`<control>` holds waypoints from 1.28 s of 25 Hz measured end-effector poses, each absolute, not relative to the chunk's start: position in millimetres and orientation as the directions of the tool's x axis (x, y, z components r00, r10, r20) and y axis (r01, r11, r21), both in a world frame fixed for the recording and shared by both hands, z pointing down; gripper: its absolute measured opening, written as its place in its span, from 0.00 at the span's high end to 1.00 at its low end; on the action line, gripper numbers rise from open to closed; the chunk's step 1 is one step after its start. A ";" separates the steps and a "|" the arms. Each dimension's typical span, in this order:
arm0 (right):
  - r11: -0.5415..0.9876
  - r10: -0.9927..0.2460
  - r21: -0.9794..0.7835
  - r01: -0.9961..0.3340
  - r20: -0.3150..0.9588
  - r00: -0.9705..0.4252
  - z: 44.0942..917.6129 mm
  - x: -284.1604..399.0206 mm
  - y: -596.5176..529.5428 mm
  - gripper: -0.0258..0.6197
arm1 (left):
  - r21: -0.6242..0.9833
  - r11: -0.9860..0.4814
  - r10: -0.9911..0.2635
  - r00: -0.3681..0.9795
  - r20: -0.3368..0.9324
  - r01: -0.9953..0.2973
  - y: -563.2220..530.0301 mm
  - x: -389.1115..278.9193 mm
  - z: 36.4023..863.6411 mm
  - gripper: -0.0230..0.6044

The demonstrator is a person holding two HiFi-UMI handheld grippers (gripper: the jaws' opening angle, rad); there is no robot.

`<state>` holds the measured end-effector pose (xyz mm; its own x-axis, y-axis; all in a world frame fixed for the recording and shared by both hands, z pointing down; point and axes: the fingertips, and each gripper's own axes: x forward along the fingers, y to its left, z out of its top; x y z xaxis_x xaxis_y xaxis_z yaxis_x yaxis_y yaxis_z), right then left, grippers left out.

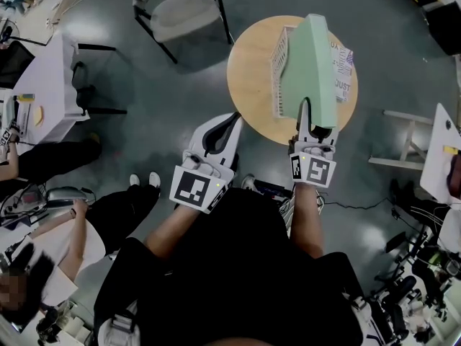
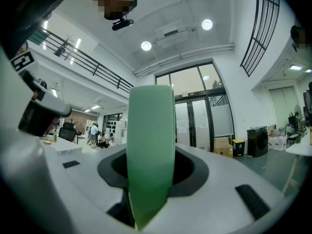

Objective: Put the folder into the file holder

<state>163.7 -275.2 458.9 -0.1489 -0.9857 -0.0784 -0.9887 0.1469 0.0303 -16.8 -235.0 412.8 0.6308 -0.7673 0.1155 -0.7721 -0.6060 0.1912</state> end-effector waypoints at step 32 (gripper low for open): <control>0.164 -0.984 0.028 -0.986 0.082 -0.161 527.6 155.5 -299.4 0.73 | 0.203 -0.605 -0.766 0.632 0.112 -0.770 -249.7 -17.0 414.1 0.96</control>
